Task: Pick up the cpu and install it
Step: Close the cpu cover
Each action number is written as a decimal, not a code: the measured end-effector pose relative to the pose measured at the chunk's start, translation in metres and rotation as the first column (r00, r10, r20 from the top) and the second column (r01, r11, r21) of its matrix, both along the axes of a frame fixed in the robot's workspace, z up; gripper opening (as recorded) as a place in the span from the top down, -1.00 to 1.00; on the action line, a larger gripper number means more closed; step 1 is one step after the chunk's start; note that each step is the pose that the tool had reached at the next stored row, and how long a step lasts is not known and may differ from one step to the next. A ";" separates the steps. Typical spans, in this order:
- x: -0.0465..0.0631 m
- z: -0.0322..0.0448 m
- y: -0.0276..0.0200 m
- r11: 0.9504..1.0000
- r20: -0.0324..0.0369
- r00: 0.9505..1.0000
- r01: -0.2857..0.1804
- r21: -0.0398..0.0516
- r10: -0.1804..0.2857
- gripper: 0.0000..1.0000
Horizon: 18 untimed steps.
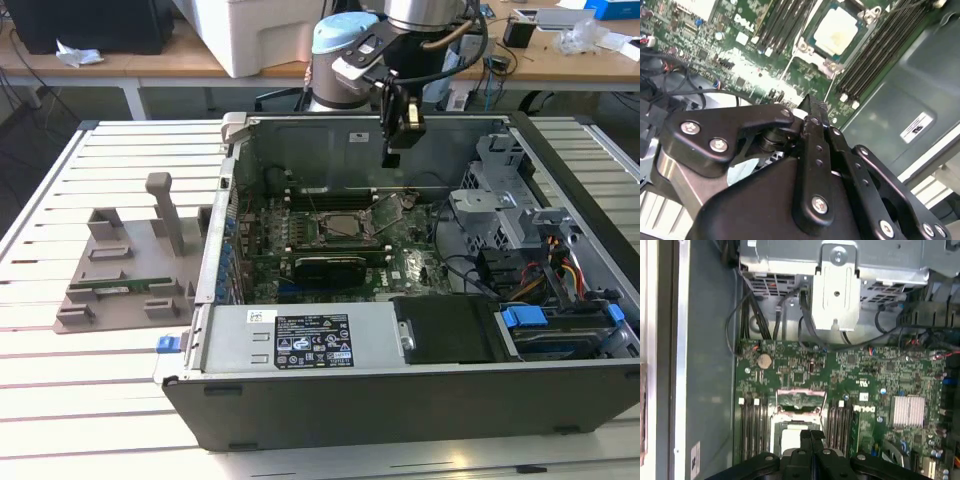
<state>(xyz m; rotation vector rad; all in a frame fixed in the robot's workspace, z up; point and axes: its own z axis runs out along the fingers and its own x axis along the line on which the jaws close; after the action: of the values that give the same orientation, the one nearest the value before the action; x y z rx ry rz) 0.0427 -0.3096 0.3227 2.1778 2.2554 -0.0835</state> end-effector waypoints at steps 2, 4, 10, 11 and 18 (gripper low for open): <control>0.010 -0.0014 0.0001 1.000 0.000 1.000 0.000 0.000 0.000 0.79; 0.013 -0.0022 0.0002 1.000 0.000 1.000 0.000 0.000 0.000 0.79; 0.021 -0.0101 0.0008 1.000 0.000 1.000 0.000 0.000 0.000 0.79; 0.022 -0.0112 0.0009 1.000 0.000 1.000 0.000 0.000 0.000 0.79; 0.031 -0.0268 0.0023 1.000 0.000 1.000 0.000 -0.001 0.000 0.79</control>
<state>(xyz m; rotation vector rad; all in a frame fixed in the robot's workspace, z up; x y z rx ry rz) 0.0734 -0.3072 0.2959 2.1776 2.2550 -0.0851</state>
